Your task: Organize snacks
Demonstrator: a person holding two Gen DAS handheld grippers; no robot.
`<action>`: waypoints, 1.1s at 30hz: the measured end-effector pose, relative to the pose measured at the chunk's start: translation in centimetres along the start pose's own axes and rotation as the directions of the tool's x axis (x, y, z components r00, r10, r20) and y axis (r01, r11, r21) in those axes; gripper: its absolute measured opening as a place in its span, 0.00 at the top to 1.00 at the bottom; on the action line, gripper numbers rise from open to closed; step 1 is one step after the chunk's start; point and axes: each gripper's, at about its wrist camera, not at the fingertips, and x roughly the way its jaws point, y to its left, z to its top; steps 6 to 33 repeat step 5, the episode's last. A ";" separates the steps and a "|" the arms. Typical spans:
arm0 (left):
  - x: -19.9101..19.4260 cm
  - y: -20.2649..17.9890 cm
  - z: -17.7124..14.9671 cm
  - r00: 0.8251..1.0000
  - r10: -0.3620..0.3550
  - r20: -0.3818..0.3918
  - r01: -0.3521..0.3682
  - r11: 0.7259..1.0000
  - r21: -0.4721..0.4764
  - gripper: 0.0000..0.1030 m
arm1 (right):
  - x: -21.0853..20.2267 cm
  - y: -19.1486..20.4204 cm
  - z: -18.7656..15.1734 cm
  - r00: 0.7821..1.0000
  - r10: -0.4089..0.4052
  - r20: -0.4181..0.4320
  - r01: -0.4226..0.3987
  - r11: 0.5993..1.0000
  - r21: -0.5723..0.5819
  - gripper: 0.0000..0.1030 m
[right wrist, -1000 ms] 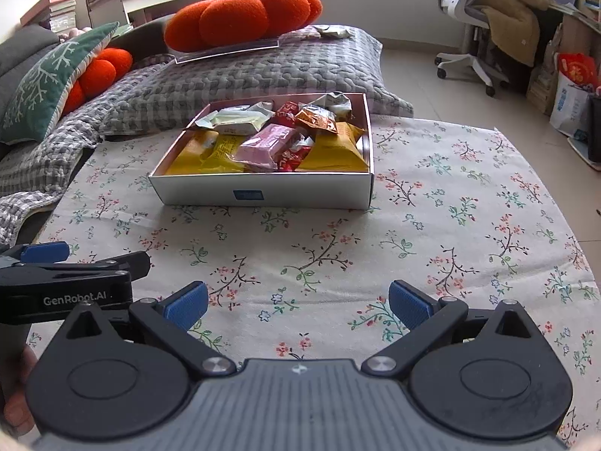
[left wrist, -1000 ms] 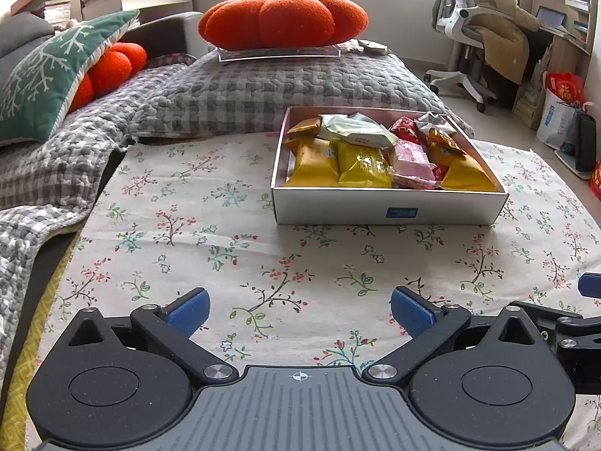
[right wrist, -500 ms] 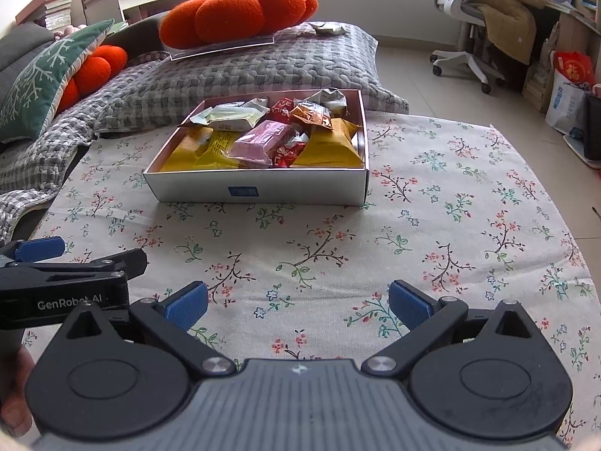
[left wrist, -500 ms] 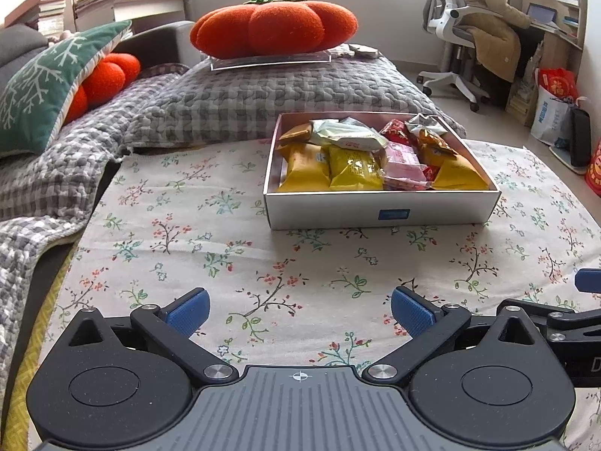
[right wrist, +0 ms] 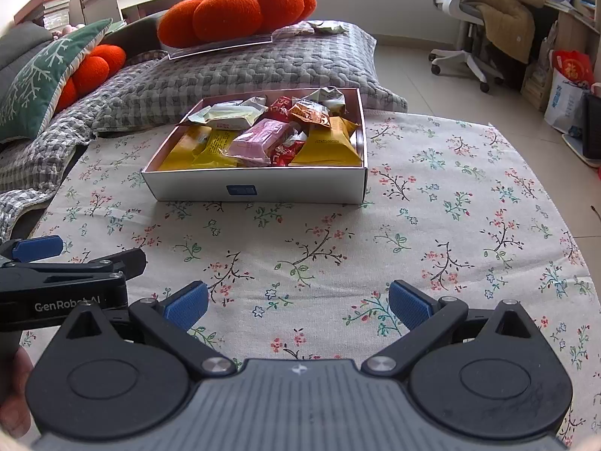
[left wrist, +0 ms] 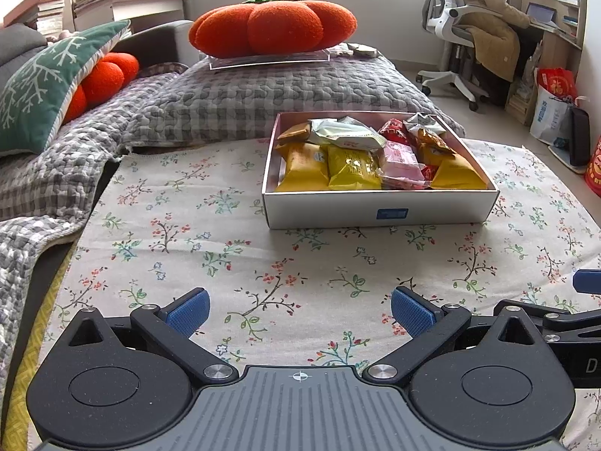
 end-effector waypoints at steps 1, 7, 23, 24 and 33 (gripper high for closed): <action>0.0 0.0 0.0 1.000 0.001 -0.001 -0.001 1.000 0.001 0.00 | 0.0 0.0 0.0 1.000 -0.001 0.000 0.001 1.000 0.000 0.01; 0.0 0.1 0.1 1.000 -0.001 -0.004 0.001 1.000 -0.005 0.00 | 0.0 0.0 0.0 1.000 -0.002 0.001 0.002 1.000 0.002 0.01; 0.0 0.1 0.1 1.000 -0.001 -0.004 0.001 1.000 -0.005 0.00 | 0.0 0.0 0.0 1.000 -0.002 0.001 0.002 1.000 0.002 0.01; 0.0 0.1 0.1 1.000 -0.001 -0.004 0.001 1.000 -0.005 0.00 | 0.0 0.0 0.0 1.000 -0.002 0.001 0.002 1.000 0.002 0.01; 0.0 0.1 0.1 1.000 -0.001 -0.004 0.001 1.000 -0.005 0.00 | 0.0 0.0 0.0 1.000 -0.002 0.001 0.002 1.000 0.002 0.01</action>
